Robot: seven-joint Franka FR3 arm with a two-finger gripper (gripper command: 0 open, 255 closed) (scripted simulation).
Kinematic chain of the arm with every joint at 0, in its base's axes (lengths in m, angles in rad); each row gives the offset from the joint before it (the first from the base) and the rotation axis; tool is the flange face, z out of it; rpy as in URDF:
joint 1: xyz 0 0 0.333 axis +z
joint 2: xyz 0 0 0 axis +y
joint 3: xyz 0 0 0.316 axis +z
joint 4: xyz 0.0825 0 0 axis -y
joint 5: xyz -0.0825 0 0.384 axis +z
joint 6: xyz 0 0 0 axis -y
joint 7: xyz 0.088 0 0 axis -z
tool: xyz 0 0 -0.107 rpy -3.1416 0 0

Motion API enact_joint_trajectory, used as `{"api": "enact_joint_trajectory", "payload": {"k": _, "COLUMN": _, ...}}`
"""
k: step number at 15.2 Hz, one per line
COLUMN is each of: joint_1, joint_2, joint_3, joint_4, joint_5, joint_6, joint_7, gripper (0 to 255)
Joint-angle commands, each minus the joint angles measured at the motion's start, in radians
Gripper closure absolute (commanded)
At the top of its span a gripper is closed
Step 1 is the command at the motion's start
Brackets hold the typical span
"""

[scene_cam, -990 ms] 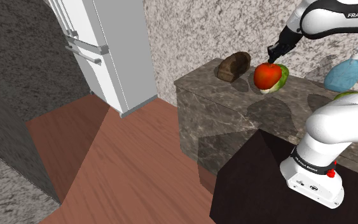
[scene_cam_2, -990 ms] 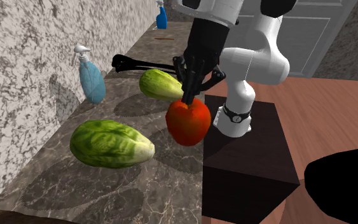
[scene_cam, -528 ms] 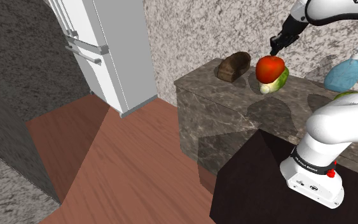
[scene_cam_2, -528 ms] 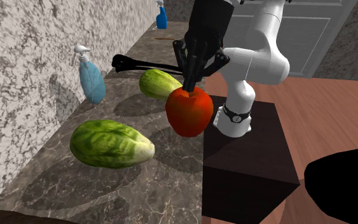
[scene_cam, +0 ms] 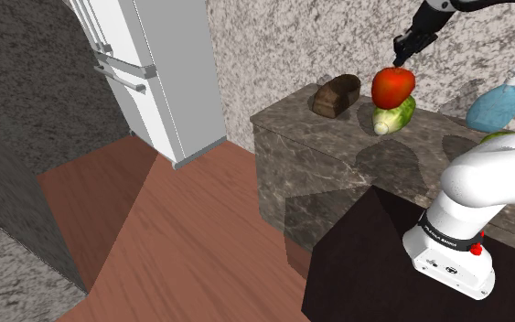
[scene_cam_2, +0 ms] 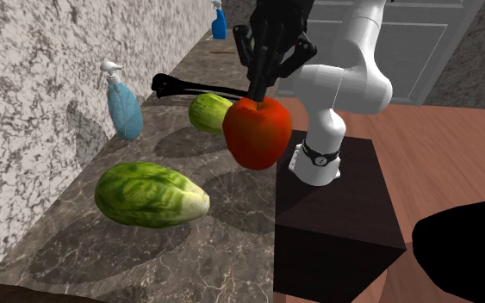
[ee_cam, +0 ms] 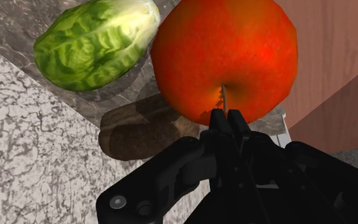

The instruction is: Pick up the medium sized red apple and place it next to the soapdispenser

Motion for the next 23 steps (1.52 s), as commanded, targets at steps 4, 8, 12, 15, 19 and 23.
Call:
{"api": "enact_joint_trajectory", "payload": {"k": 4, "joint_1": 0.007, "joint_2": 0.027, "joint_3": 0.007, "joint_4": 0.084, "joint_5": 0.01, "joint_6": -0.057, "joint_7": -0.005, "gripper": 255}}
{"api": "enact_joint_trajectory", "payload": {"k": 8, "joint_1": 0.011, "joint_2": 0.048, "joint_3": 0.013, "joint_4": 0.149, "joint_5": 0.017, "joint_6": -0.101, "joint_7": -0.009, "gripper": 255}}
{"api": "enact_joint_trajectory", "payload": {"k": 12, "joint_1": 0.015, "joint_2": 0.072, "joint_3": 0.018, "joint_4": 0.217, "joint_5": 0.024, "joint_6": -0.145, "joint_7": -0.013, "gripper": 255}}
{"api": "enact_joint_trajectory", "payload": {"k": 15, "joint_1": 0.018, "joint_2": 0.091, "joint_3": 0.021, "joint_4": 0.269, "joint_5": 0.029, "joint_6": -0.178, "joint_7": -0.017, "gripper": 255}}
{"api": "enact_joint_trajectory", "payload": {"k": 19, "joint_1": 0.022, "joint_2": 0.119, "joint_3": 0.025, "joint_4": 0.341, "joint_5": 0.035, "joint_6": -0.221, "joint_7": -0.021, "gripper": 255}}
{"api": "enact_joint_trajectory", "payload": {"k": 23, "joint_1": 0.025, "joint_2": 0.15, "joint_3": 0.028, "joint_4": 0.416, "joint_5": 0.04, "joint_6": -0.266, "joint_7": -0.026, "gripper": 255}}
